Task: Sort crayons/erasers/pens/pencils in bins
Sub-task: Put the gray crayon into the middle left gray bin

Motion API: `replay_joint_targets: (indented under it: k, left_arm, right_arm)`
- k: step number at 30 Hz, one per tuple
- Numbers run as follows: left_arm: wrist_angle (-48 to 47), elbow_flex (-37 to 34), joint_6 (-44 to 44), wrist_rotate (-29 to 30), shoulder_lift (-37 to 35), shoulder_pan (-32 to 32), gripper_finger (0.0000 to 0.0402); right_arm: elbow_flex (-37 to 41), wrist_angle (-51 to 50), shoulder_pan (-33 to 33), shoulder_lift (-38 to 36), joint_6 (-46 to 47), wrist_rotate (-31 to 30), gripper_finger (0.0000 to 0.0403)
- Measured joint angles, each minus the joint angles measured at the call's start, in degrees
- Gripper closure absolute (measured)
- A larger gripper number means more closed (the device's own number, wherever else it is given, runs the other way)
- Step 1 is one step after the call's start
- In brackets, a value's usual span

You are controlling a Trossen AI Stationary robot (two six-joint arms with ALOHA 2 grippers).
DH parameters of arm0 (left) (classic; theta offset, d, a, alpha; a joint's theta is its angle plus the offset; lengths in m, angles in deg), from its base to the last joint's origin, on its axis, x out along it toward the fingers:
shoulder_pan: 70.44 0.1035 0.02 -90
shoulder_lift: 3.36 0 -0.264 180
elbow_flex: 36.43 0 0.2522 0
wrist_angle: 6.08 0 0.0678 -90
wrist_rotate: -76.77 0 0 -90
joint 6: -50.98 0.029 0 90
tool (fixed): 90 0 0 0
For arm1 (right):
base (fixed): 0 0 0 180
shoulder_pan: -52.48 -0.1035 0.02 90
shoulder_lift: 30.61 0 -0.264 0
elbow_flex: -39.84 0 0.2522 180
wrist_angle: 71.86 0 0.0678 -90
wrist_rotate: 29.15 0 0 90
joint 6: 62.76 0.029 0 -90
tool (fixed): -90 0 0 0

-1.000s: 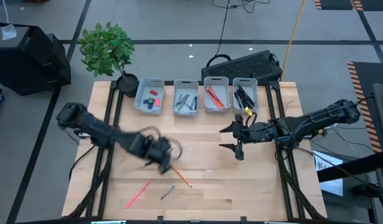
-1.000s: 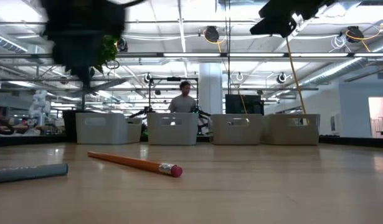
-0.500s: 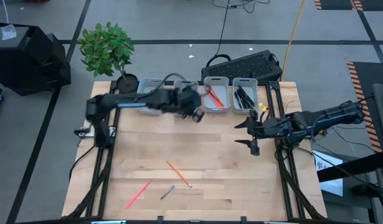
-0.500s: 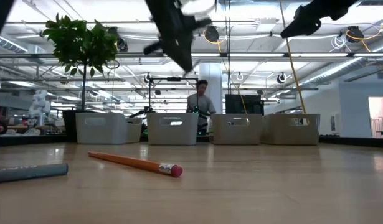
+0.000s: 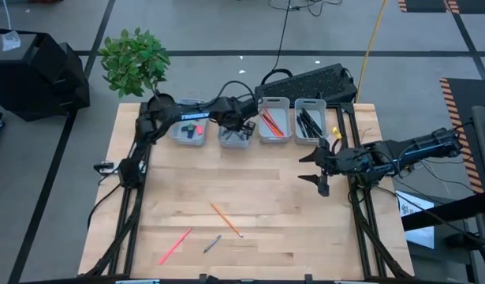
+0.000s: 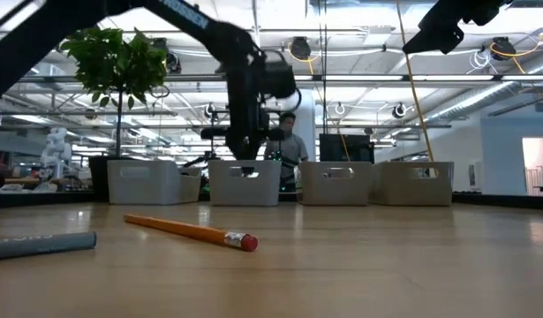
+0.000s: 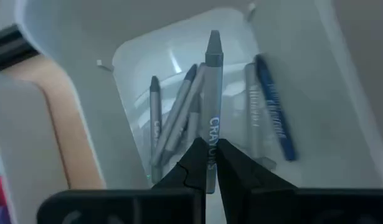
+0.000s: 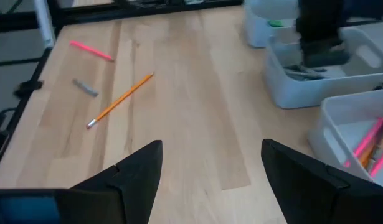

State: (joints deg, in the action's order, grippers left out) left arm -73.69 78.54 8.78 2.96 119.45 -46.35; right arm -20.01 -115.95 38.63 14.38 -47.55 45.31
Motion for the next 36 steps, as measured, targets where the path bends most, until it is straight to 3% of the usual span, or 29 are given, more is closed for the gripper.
replay_joint_targets:
  k: [5, 11, 15, 19, 28, 33, 36]
  left_arm:
    - [0.1, 0.0, 0.6, -0.8, 2.9, 0.6, 0.0353]
    - [0.2, 0.0, 4.0, -1.8, 3.4, 0.4, 0.0276]
    - [-0.2, 0.0, 6.3, -8.3, 1.0, 0.2, 0.0234]
    - [-4.7, 0.0, 5.0, -13.6, -4.3, -2.4, 0.0225]
    - [-9.8, 0.0, 5.8, -15.6, -17.8, -20.9, 0.0242]
    - [-10.4, 0.1, -7.7, -16.8, -20.3, -35.4, 0.0237]
    - [-10.1, 0.0, -16.8, -19.3, -18.9, -43.5, 0.0211]
  right_arm:
    - [0.0, 0.0, 0.0, 0.1, 1.3, -4.1, 0.0138]
    - [0.0, 0.1, 0.6, 0.1, 1.2, -5.6, 0.0138]
    - [0.0, 0.1, 1.8, 0.1, 0.2, -5.6, 0.0138]
    - [0.0, 0.1, 2.7, 0.1, -2.3, -5.5, 0.0138]
    - [0.0, 0.6, 2.9, 0.1, -3.2, -5.4, 0.0138]
    - [0.0, 3.3, 2.9, 0.1, -8.0, -5.4, 0.0138]
    - [0.0, 4.2, 2.9, 0.1, -8.6, -5.4, 0.0138]
